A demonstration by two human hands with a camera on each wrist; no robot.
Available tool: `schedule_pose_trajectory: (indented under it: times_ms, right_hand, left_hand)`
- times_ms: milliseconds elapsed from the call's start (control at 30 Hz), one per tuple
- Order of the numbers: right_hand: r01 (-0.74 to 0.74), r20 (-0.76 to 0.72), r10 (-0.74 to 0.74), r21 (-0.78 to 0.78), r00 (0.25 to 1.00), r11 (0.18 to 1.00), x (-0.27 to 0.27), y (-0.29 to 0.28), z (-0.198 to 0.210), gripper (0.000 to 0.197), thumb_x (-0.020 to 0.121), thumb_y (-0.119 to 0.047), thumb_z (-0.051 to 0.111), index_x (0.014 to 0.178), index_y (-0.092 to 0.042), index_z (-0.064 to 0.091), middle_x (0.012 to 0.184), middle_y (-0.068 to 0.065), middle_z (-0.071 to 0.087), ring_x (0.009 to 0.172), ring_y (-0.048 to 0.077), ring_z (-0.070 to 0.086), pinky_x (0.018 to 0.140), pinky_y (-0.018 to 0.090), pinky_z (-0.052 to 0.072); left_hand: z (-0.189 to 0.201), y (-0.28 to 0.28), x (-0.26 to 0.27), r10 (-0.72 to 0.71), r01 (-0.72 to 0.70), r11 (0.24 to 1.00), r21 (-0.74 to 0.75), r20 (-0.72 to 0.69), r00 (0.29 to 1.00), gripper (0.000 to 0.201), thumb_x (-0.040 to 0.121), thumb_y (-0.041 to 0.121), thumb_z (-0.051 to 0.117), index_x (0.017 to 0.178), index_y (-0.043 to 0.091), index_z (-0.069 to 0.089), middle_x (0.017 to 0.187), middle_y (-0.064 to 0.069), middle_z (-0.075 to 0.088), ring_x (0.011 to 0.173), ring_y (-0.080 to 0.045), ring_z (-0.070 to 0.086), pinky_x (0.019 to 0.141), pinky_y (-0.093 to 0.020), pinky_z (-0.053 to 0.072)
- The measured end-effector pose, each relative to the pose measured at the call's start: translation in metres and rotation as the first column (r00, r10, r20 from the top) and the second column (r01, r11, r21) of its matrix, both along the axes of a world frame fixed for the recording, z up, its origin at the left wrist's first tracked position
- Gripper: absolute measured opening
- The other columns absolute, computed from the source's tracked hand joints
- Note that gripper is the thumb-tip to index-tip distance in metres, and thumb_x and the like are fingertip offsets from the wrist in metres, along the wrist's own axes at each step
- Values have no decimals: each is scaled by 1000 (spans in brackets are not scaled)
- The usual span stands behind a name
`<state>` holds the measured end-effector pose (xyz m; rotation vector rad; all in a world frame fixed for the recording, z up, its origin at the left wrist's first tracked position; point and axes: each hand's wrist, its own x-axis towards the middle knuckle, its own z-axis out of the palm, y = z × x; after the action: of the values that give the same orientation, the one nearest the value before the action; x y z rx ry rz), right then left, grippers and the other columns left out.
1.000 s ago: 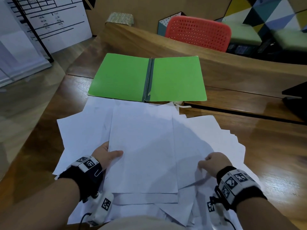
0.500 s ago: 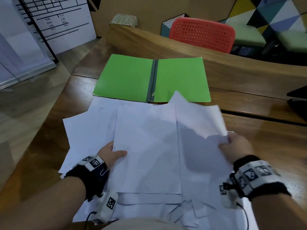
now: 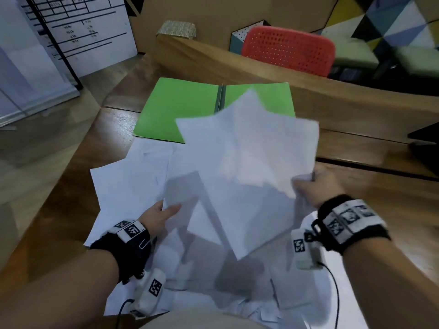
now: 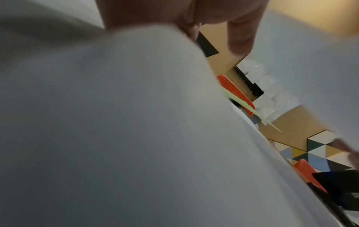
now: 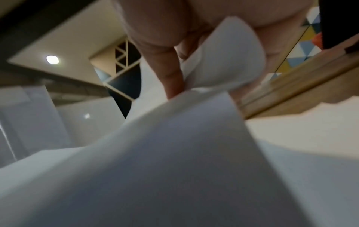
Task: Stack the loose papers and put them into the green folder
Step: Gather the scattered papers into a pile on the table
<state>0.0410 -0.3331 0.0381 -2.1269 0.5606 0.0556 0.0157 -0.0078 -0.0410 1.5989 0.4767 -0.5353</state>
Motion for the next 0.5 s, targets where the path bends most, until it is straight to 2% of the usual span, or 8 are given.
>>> schedule_pose_trajectory:
  times_ms: [33,67,133,200,300,333,400,500]
  right_hand:
    - [-36,-72,34,-31,997,999,-1,6,-13,22,77,-2,63,98,-6,58,97,19,67,82,25,62,59,22,47]
    - [-61,-151,53,-50,987,997,-3,12,-24,28,77,-5,66,103,-6,54,98,15,64,92,29,62,69,28,47]
    - [-61,-272,77,67,959,996,-11,29,-41,50,79,-9,68,123,-6,44,108,12,60,105,32,60,85,37,48]
    - [-107,-326,151,149,933,983,-18,46,-51,63,82,-12,66,137,-10,35,128,14,56,115,31,55,97,38,45]
    - [-249,-352,272,112,895,962,-23,52,-53,59,86,-16,61,140,-14,37,137,11,49,123,26,50,95,30,40]
    - [-211,-347,227,83,910,974,-22,45,-49,57,86,-16,61,139,-15,39,136,10,50,120,25,50,90,28,40]
    - [-46,-336,28,-45,942,998,-19,16,-44,57,84,-20,64,137,-16,42,135,11,50,113,27,53,84,29,42]
    - [58,-473,-239,-364,848,930,-23,-34,-38,77,73,-36,72,137,-11,36,134,15,49,114,35,53,91,39,48]
  left_hand:
    - [2,-1,1,14,-14,1000,-9,-25,1000,54,85,34,62,130,7,47,130,-9,52,110,-27,54,101,-39,39]
    - [2,-1,2,16,-16,1000,-1,-39,999,74,80,52,60,137,10,39,135,0,44,124,-25,46,110,-38,30]
    - [4,-2,3,20,-20,1000,-3,-12,1000,105,51,74,65,136,17,40,142,0,43,132,-25,40,115,-44,24]
    - [4,-6,2,-4,2,999,37,56,998,100,47,65,74,131,18,46,135,0,52,126,-24,47,113,-43,29]
    - [0,-13,1,-18,4,991,131,105,994,54,78,14,71,126,7,50,121,-5,57,116,-24,53,98,-31,36]
    - [-2,-13,1,-5,-13,989,145,124,992,49,79,3,68,124,6,51,120,-8,58,113,-25,54,94,-31,37]
    - [-8,-13,0,18,-32,994,104,129,991,50,70,2,71,116,13,56,119,-11,60,114,-28,56,97,-35,39]
    - [-8,-12,0,65,-68,997,25,112,992,39,65,1,68,97,22,59,102,-5,64,102,-25,59,90,-33,44]
